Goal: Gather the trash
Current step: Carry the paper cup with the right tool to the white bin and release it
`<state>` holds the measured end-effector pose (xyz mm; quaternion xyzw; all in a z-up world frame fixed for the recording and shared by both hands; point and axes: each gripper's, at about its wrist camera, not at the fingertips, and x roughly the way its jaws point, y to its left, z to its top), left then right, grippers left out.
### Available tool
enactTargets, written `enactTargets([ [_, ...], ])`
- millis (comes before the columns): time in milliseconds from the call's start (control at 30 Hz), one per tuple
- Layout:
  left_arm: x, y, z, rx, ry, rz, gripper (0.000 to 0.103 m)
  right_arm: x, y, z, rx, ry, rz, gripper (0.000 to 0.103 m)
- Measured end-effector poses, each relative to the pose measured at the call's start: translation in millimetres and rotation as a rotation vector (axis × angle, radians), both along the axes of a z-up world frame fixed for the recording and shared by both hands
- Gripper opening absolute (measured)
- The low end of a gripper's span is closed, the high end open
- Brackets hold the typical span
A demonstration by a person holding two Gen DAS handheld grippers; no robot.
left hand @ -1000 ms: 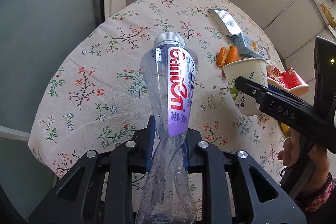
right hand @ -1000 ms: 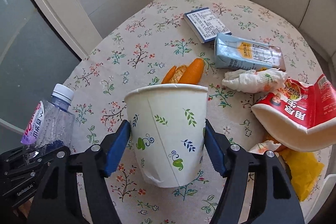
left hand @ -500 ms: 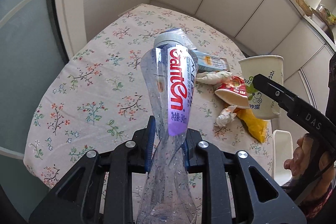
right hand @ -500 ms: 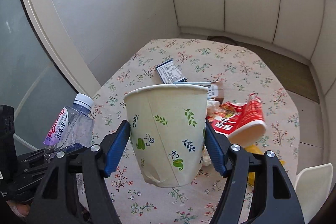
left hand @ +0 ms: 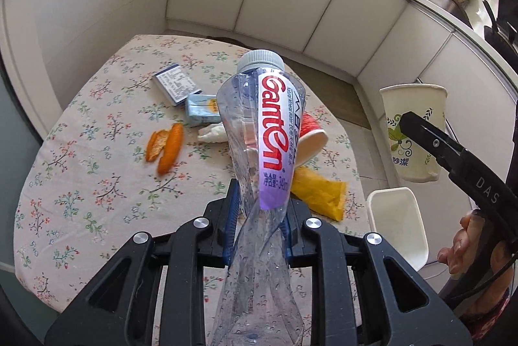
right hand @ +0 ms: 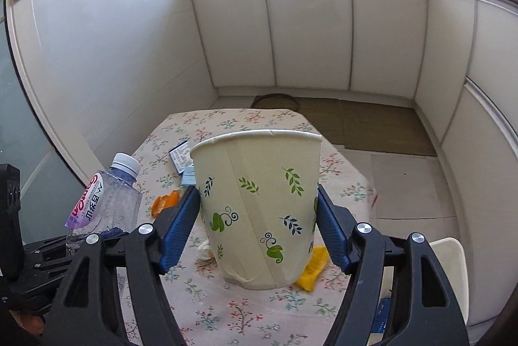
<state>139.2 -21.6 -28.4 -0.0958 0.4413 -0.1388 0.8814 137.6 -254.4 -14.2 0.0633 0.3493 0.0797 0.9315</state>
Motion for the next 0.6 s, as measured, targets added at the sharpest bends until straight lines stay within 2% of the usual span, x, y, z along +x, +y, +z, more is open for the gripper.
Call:
enactTargets([
  [300, -1.8, -64.6, 1.2, -0.007, -0.017, -0.128, 0.022, -31.7, -90.2, 0.9, -0.012, -0.026, -0.224, 0.069],
  [600, -10.8, -116.3, -1.4, -0.004, -0.017, -0.227, 0.022, -60.2, -162.1, -12.2, -0.030, 0.016, -0.428, 0.070],
])
